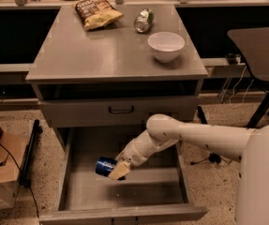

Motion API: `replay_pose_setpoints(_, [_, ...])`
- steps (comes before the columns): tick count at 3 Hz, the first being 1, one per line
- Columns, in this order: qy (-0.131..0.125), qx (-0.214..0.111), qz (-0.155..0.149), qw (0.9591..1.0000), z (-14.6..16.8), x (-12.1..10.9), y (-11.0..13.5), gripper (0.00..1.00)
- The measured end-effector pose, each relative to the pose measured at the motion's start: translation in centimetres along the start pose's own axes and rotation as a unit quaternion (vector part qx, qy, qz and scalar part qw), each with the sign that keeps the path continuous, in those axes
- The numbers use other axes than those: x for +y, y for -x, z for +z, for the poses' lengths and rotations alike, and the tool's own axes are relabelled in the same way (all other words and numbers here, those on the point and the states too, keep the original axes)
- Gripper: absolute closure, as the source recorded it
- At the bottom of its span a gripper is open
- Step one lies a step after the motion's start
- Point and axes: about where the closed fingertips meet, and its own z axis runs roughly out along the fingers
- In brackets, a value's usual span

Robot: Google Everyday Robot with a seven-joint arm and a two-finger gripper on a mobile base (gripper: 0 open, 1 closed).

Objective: Place pepsi can into middle drawer

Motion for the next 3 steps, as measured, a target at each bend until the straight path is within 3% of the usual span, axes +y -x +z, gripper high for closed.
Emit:
replay_pose_setpoints(1, [0.011, 0.011, 0.046, 0.9988, 3.8, -1.4, -3.3, 1.0])
replay_pose_setpoints(3, [0.015, 0.023, 0.119, 0.9926, 8.3, -2.6, -8.0, 0.58])
